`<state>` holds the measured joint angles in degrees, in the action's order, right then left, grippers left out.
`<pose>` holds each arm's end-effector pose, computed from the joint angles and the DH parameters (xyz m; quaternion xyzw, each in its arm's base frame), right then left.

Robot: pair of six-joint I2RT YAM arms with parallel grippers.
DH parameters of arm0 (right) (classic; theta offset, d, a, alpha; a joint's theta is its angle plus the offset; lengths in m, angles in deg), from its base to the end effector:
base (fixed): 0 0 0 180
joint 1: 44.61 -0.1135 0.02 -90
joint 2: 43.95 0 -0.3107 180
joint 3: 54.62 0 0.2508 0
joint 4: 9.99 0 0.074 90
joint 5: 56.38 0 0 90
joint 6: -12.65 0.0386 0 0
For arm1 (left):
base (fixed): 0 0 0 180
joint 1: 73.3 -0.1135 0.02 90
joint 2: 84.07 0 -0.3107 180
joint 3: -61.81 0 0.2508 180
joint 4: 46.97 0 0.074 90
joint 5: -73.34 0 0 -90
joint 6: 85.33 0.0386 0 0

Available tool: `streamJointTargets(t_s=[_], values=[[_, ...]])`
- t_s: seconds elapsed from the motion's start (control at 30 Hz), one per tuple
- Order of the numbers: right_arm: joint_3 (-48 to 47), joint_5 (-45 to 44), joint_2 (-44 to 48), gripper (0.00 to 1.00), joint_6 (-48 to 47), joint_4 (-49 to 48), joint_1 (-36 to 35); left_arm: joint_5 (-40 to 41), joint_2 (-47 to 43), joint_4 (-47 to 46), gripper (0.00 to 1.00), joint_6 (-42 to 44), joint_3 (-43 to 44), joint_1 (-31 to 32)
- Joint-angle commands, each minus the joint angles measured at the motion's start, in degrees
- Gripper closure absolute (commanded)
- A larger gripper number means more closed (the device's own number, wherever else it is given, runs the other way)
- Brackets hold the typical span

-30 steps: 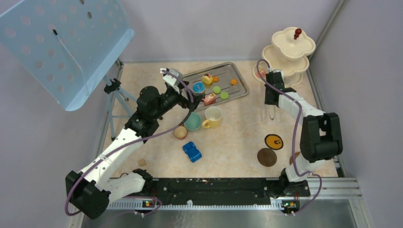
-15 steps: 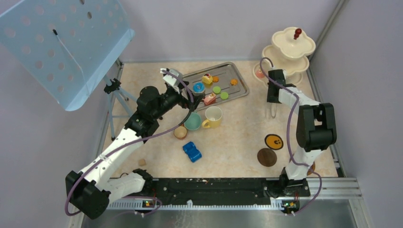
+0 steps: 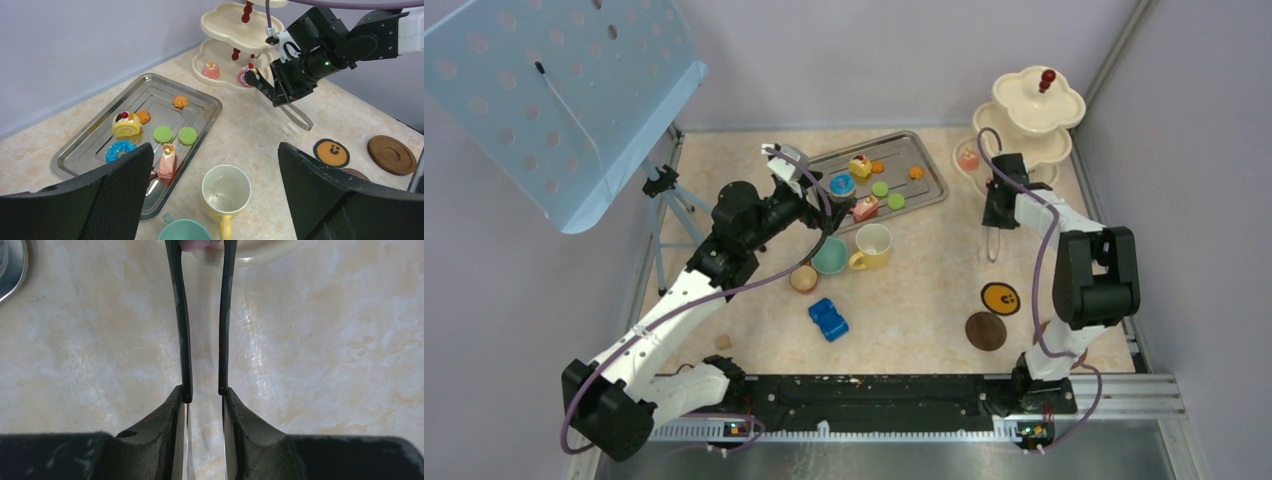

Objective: Serve the afternoon tea

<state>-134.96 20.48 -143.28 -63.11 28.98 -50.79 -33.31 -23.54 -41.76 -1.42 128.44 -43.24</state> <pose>0.3655 0.0308 0.2439 0.0986 0.9503 -0.0596 0.2893 0.1914 -0.1235 0.4124 0.2451 0.6576 -0.3153 0.6388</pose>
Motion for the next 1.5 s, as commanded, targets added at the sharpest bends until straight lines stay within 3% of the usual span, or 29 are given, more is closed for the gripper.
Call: streamJointTargets(t_s=[0.0, 0.67, 0.87, 1.17, 1.47], values=[[3.12, 5.04, 5.74, 0.84, 2.00, 3.72, 0.20, -0.51, -0.25, -2.86, 0.01, -0.60, -0.53, 0.15], [-8.66, -0.01, -4.24, 0.76, -1.35, -2.56, -0.38, 0.17, 0.46, -2.63, 0.01, -0.17, -0.49, 0.16], [-8.94, -0.03, -5.97, 0.63, -1.26, -2.36, -0.82, 0.42, 0.42, -2.54, 0.01, -0.18, -0.42, 0.15], [-7.66, -3.09, -3.26, 0.47, -2.24, -0.83, -3.30, 0.23, 0.46, -2.53, 0.01, -0.23, -0.41, 0.12], [-3.09, -5.06, 4.91, 0.46, -1.78, 2.44, -5.54, 0.03, 0.29, -2.63, 0.01, -0.33, -0.45, 0.10]])
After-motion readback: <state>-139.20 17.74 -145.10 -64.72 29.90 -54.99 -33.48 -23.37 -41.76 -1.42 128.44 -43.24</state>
